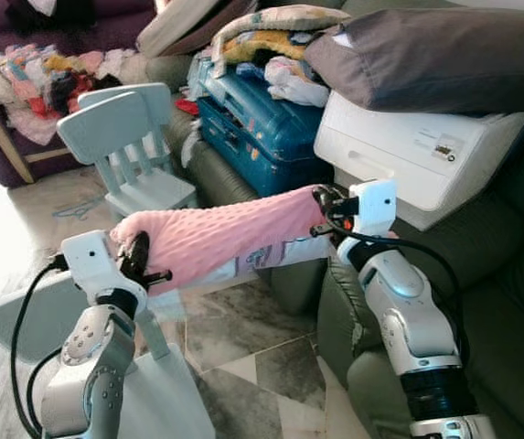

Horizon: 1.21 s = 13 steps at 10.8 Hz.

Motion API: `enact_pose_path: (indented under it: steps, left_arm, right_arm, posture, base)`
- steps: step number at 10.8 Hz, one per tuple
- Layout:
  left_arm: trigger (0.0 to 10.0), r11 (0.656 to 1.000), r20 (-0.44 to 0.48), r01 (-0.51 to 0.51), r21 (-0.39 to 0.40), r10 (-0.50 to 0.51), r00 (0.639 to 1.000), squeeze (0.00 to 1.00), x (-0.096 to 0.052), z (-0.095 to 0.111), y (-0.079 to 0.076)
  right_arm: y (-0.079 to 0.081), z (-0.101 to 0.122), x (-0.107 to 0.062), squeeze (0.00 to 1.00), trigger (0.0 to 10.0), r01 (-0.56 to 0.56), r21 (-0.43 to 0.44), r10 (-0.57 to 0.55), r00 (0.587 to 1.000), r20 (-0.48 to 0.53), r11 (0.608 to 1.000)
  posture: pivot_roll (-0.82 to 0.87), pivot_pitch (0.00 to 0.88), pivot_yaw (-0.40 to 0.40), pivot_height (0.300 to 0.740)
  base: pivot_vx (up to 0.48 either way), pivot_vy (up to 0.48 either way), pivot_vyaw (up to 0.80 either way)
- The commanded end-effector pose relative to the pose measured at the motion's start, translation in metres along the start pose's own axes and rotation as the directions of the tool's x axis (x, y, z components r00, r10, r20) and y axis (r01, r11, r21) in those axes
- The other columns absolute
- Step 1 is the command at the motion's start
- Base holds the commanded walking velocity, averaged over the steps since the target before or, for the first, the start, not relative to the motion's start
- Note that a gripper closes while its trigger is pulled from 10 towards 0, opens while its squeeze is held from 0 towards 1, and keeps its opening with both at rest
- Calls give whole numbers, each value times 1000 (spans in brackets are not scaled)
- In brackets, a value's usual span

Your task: Move the pillow to the sofa

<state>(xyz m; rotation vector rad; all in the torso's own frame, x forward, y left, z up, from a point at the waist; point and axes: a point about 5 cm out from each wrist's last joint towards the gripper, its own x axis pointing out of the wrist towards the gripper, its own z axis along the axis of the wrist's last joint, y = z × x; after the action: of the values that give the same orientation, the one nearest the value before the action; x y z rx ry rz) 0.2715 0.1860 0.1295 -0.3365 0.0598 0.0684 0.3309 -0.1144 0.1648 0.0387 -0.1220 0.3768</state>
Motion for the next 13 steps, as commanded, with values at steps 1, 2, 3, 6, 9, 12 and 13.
enact_pose_path:
  steps: [1, 2, 3, 6, 9, 12, 13]
  left_arm:
    - [10000, 1000, 27, -16, -1, 16, 1000, 0, 0, 7, 2]
    - [10000, 1000, 28, -16, -3, 16, 999, 0, 0, 7, 1]
    - [10000, 1000, 29, -13, -8, 13, 999, 0, 0, 7, 0]
    - [10000, 1000, 27, -19, -15, 19, 999, 0, 0, 6, 0]
    - [10000, 999, 18, -27, -25, 27, 999, 0, -1, 4, 1]
    - [10000, 999, 17, -31, -29, 31, 999, 0, -1, 5, 0]
    - [10000, 999, 16, -31, -30, 31, 999, 0, -1, 5, 0]
  right_arm:
    - [2, 7, 3, 0, 10000, -9, -13, 9, 1000, 25, 1000]
    - [2, 7, 2, 0, 10000, -12, -17, 12, 1000, 26, 1000]
    - [2, 7, 3, 0, 10000, -11, -18, 12, 1000, 25, 1000]
    - [2, 6, 2, 0, 10000, -14, -20, 15, 1000, 22, 1000]
    - [2, 5, 2, 0, 10000, -17, -17, 17, 1000, 16, 1000]
    - [2, 5, 2, 0, 10000, -17, -16, 17, 1000, 15, 1000]
    - [2, 5, 2, 0, 10000, -16, -16, 17, 1000, 15, 1000]
  posture:
    - [-238, 0, 52, 740]
    - [-238, 0, 52, 740]
    - [-237, 0, 52, 740]
    - [-237, 0, 53, 740]
    - [-234, 0, 50, 740]
    - [-235, 0, 50, 740]
    - [-235, 0, 50, 740]
  base:
    - [0, 0, 0]
    - [0, 0, 0]
    - [0, 0, 0]
    - [0, 0, 0]
    - [0, 0, 0]
    - [-164, 0, 0]
    - [-244, 0, 0]
